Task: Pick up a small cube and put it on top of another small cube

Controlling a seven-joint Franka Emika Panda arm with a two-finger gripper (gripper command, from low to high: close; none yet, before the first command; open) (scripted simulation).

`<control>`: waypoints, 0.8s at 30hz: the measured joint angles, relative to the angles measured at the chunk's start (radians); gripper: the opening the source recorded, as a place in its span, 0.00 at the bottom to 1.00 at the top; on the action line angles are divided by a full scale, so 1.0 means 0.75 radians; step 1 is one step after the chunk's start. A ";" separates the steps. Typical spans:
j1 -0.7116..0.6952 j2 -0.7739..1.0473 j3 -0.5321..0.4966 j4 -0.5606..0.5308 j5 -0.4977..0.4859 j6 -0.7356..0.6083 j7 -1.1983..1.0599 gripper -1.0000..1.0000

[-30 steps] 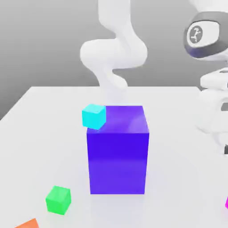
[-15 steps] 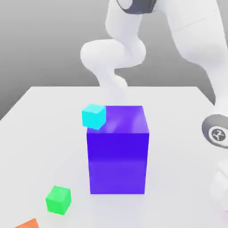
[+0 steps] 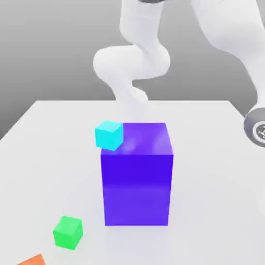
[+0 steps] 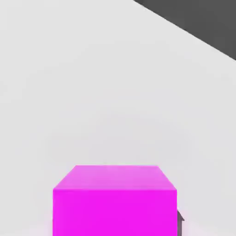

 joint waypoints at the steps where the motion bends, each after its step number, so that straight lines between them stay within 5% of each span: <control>1: -0.003 0.004 0.020 0.007 -0.017 -0.007 -0.072 0.00; 16: -0.109 -0.056 0.308 0.094 -0.246 -0.020 -1.139 0.00; 24: -0.374 -0.023 0.336 0.004 -0.230 -0.075 -1.696 0.00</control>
